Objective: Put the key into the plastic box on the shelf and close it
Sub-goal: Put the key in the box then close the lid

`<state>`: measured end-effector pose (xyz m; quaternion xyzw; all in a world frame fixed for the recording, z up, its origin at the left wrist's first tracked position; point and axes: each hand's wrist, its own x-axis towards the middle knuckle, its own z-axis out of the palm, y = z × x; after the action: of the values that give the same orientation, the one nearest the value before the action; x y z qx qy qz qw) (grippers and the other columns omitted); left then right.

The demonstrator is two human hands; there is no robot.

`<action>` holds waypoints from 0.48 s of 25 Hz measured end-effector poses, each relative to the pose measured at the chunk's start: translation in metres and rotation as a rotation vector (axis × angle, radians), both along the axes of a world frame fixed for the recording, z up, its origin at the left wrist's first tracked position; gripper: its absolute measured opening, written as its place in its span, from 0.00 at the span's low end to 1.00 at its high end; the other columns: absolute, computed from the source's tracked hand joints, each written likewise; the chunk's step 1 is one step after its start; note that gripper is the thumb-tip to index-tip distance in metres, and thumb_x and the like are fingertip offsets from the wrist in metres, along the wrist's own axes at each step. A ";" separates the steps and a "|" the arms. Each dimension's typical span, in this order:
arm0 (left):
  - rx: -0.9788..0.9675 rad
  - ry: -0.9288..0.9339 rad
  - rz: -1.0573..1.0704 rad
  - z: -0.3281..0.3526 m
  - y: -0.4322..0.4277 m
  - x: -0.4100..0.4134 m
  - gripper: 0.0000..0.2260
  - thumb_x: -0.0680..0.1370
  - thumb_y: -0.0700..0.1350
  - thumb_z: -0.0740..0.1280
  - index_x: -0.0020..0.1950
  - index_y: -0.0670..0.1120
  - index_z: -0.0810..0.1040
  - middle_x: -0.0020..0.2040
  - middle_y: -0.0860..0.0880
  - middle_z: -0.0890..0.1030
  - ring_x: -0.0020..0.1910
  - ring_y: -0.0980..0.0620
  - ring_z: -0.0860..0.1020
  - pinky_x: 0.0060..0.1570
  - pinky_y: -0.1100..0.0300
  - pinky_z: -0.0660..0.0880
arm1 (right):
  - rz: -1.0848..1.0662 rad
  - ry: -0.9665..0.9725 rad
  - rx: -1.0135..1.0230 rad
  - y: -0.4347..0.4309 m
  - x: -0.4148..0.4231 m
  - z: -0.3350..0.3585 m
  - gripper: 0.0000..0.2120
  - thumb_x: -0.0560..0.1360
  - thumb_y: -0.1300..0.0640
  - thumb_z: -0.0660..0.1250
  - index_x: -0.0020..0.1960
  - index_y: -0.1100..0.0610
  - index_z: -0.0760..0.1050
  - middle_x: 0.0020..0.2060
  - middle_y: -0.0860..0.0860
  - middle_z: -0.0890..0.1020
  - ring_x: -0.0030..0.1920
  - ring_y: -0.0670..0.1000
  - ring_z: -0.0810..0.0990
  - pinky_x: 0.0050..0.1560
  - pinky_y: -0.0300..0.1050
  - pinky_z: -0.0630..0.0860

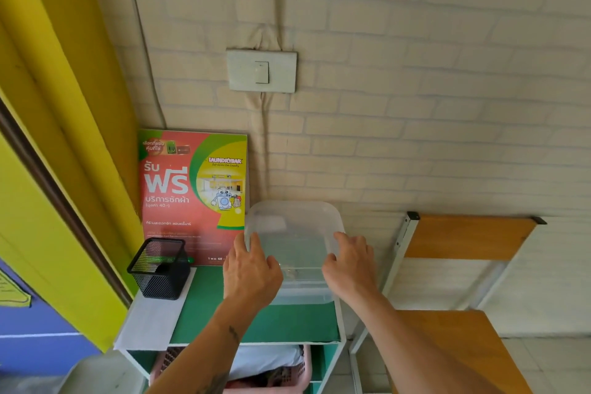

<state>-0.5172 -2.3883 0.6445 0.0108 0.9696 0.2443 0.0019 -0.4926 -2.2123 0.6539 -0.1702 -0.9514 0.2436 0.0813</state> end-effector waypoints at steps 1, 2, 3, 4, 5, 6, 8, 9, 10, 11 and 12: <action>-0.027 0.029 -0.004 0.003 0.001 -0.001 0.26 0.78 0.49 0.57 0.75 0.43 0.59 0.76 0.39 0.60 0.71 0.39 0.65 0.70 0.44 0.64 | 0.010 0.007 0.028 0.001 -0.001 0.001 0.22 0.78 0.55 0.61 0.71 0.51 0.65 0.64 0.54 0.70 0.62 0.54 0.68 0.59 0.49 0.71; -0.046 0.070 -0.023 0.006 0.003 -0.003 0.26 0.78 0.49 0.57 0.75 0.43 0.60 0.76 0.39 0.59 0.72 0.39 0.63 0.71 0.45 0.62 | 0.029 0.011 0.068 0.003 -0.002 0.001 0.23 0.78 0.54 0.60 0.72 0.52 0.64 0.67 0.55 0.68 0.65 0.55 0.67 0.62 0.50 0.70; -0.062 0.119 -0.062 0.009 0.003 -0.006 0.26 0.78 0.49 0.57 0.75 0.42 0.60 0.77 0.40 0.59 0.73 0.40 0.62 0.72 0.46 0.61 | 0.062 0.006 0.112 0.004 -0.004 0.001 0.24 0.79 0.52 0.59 0.74 0.53 0.62 0.71 0.56 0.65 0.70 0.57 0.64 0.66 0.52 0.68; -0.079 0.170 -0.115 0.011 0.004 -0.011 0.26 0.78 0.49 0.57 0.75 0.42 0.61 0.77 0.40 0.60 0.74 0.41 0.61 0.72 0.47 0.60 | 0.108 -0.008 0.149 0.004 -0.005 0.001 0.26 0.80 0.51 0.57 0.76 0.54 0.58 0.76 0.57 0.59 0.75 0.58 0.59 0.72 0.54 0.63; -0.100 0.209 -0.170 0.012 0.003 -0.016 0.26 0.78 0.49 0.57 0.75 0.42 0.61 0.77 0.41 0.60 0.74 0.41 0.61 0.73 0.47 0.60 | 0.162 -0.026 0.177 0.004 -0.008 0.001 0.27 0.81 0.49 0.54 0.78 0.54 0.54 0.79 0.57 0.53 0.78 0.58 0.53 0.75 0.55 0.58; -0.124 0.230 -0.218 0.012 0.003 -0.021 0.26 0.78 0.49 0.56 0.75 0.42 0.61 0.77 0.41 0.60 0.75 0.41 0.60 0.75 0.47 0.59 | 0.218 -0.045 0.199 0.005 -0.011 0.002 0.29 0.82 0.48 0.52 0.79 0.55 0.50 0.80 0.57 0.47 0.79 0.58 0.47 0.77 0.55 0.52; -0.173 0.239 -0.285 0.013 0.000 -0.033 0.28 0.78 0.51 0.52 0.76 0.42 0.59 0.78 0.41 0.58 0.77 0.42 0.56 0.77 0.47 0.54 | 0.298 -0.089 0.230 0.007 -0.020 0.003 0.31 0.82 0.46 0.50 0.80 0.55 0.44 0.80 0.57 0.40 0.79 0.56 0.40 0.78 0.56 0.45; -0.211 0.233 -0.317 0.012 -0.001 -0.038 0.29 0.77 0.52 0.49 0.77 0.42 0.57 0.79 0.41 0.56 0.78 0.43 0.54 0.77 0.47 0.52 | 0.317 -0.115 0.233 0.009 -0.024 0.003 0.32 0.82 0.45 0.49 0.80 0.55 0.42 0.79 0.57 0.38 0.79 0.55 0.38 0.78 0.56 0.43; -0.258 0.215 -0.351 0.011 -0.003 -0.042 0.31 0.77 0.54 0.45 0.78 0.42 0.55 0.80 0.42 0.54 0.79 0.43 0.52 0.78 0.47 0.49 | 0.325 -0.149 0.228 0.011 -0.027 0.001 0.33 0.82 0.44 0.49 0.80 0.56 0.40 0.79 0.57 0.36 0.79 0.55 0.36 0.78 0.56 0.42; -0.305 0.185 -0.386 0.008 -0.005 -0.044 0.33 0.76 0.56 0.41 0.78 0.42 0.52 0.80 0.42 0.51 0.79 0.44 0.49 0.78 0.48 0.47 | 0.326 -0.189 0.219 0.012 -0.029 -0.001 0.34 0.82 0.43 0.49 0.80 0.55 0.38 0.78 0.57 0.35 0.78 0.55 0.35 0.78 0.56 0.41; -0.341 0.150 -0.414 0.006 -0.006 -0.046 0.34 0.75 0.57 0.39 0.79 0.42 0.50 0.81 0.42 0.48 0.79 0.44 0.47 0.78 0.48 0.45 | 0.323 -0.227 0.211 0.013 -0.030 -0.004 0.35 0.81 0.41 0.48 0.80 0.55 0.37 0.78 0.57 0.33 0.78 0.55 0.34 0.78 0.55 0.40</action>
<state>-0.5629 -2.3943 0.6501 0.2263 0.9714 0.0704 -0.0180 -0.5222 -2.1989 0.6495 -0.0324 -0.9896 0.1317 -0.0489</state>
